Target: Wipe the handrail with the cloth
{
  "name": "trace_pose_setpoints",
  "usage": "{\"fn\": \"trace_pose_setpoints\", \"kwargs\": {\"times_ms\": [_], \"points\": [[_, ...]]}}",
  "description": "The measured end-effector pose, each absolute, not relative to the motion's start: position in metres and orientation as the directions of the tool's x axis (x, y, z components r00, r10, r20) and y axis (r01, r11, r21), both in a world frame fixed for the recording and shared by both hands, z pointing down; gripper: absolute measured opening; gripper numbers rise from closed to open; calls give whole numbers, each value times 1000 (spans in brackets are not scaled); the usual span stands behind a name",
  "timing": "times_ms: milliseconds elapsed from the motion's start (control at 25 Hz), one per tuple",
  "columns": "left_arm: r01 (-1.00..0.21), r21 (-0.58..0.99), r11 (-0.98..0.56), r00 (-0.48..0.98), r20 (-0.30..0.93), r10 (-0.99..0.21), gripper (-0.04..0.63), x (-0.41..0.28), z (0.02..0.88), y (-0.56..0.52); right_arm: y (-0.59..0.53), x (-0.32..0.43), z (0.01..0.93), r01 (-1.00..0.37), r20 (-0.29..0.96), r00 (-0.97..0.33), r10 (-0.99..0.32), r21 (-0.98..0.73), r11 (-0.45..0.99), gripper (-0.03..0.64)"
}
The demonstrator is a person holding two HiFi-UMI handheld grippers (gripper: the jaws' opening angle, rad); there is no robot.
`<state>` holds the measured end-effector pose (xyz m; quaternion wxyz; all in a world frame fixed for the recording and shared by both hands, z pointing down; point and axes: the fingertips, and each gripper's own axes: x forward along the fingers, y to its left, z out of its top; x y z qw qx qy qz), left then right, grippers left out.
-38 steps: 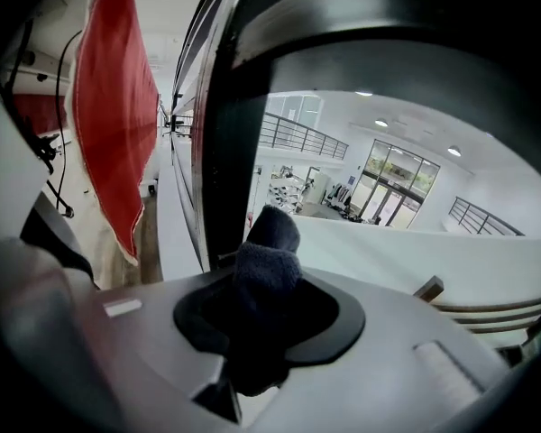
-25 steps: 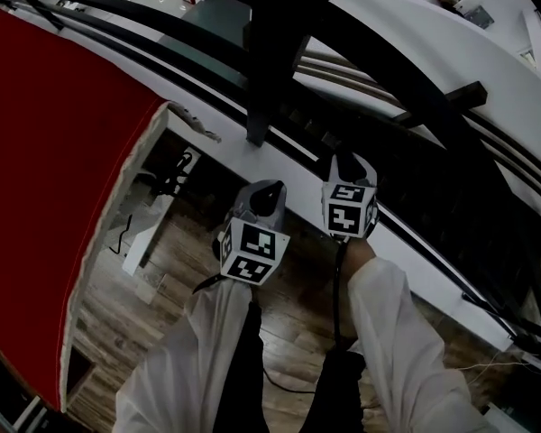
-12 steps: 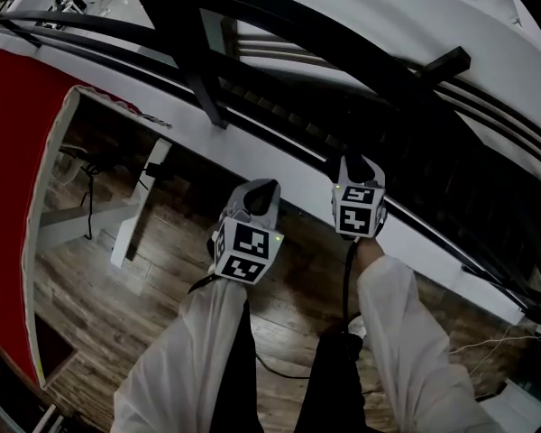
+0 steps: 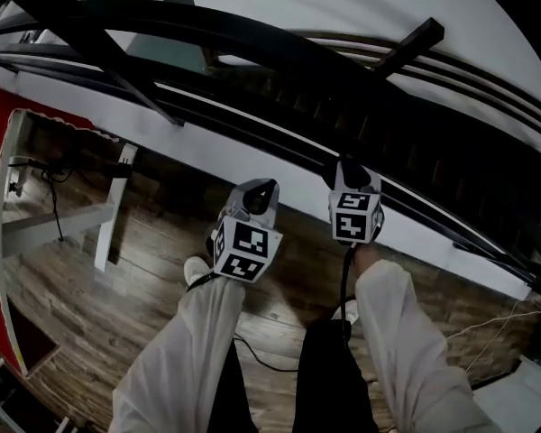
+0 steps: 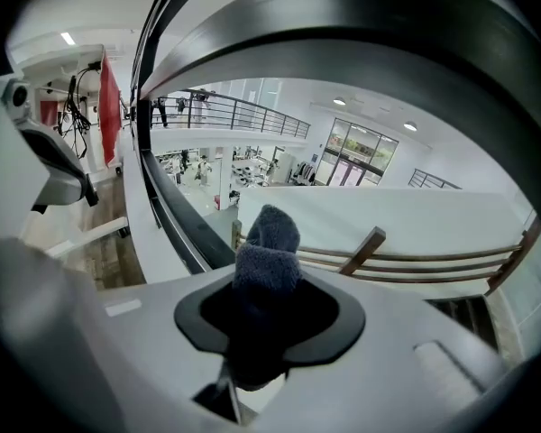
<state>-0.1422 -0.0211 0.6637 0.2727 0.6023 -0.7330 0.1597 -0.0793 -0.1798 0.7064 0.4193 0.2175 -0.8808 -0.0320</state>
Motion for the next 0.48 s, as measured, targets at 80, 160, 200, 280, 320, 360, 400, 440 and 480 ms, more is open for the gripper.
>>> {"fn": "trace_pose_setpoints", "kwargs": {"times_ms": [80,160,200,280,320,360,400,440,480], "points": [[-974,95,204,-109,591,-799,0,-122,665,-38,-193,-54,707,-365,725,-548,-417,240,899,104],[-979,97,181,-90,590,-803,0,-98,666,-57,-208,-27,706,-372,722,-545,-426,247,895,104],[-981,99,164,-76,587,-806,0,-84,666,-69,-217,-13,705,-376,720,-543,-432,252,892,104],[-987,102,126,-44,582,-812,0,-58,666,-92,-233,14,704,-391,718,-533,-448,260,883,104],[-989,104,109,-29,580,-814,0,-46,666,-102,-241,27,703,-403,718,-525,-457,263,877,104],[-990,105,92,-15,578,-816,0,-35,666,-111,-248,40,703,-417,719,-516,-466,264,870,104],[-991,106,77,-2,575,-818,0,-25,667,-119,-254,54,704,-431,720,-507,-473,264,863,104],[-993,105,63,8,573,-819,0,-14,666,-127,-260,67,704,-442,722,-499,-480,264,857,104],[-993,102,52,16,571,-820,0,-3,666,-135,-267,80,704,-449,722,-494,-485,266,853,104]]}}
